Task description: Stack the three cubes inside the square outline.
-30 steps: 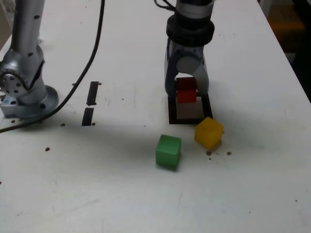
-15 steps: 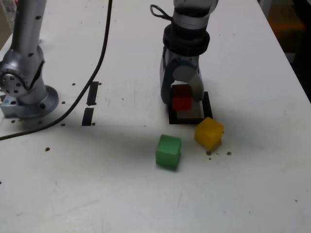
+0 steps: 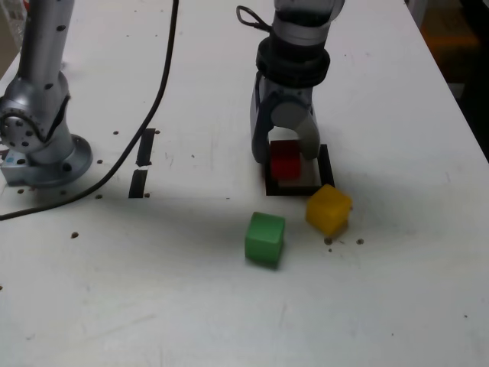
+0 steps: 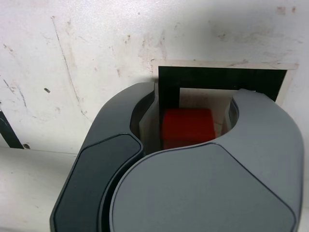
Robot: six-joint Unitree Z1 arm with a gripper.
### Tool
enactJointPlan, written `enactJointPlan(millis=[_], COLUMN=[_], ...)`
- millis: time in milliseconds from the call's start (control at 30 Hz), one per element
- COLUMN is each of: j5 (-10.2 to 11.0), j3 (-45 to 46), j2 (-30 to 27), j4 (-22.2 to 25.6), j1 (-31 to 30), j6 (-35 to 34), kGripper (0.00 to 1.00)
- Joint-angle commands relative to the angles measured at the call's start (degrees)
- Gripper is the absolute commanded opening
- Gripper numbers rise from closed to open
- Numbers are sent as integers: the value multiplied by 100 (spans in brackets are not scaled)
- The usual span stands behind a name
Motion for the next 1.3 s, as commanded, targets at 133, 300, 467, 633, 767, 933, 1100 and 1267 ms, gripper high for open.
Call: enactJointPlan(millis=[133,300,467,633,767,933,1100,1267], j5=[64,92,97,108,282,663,832,794], j3=[-71,-153,-195,-192,-180,-200,-286,-471], j2=[40,52,61,39,-133,-579,-982,-1166], j4=[-36,-110,-169,-98,181,545,891,1272], j1=[-6,-34,-48,-49,-49,-49,-80,-467], j6=[39,97,155,166,31,-237,-309,-287], kGripper=[64,69,71,73,77,80,80,80])
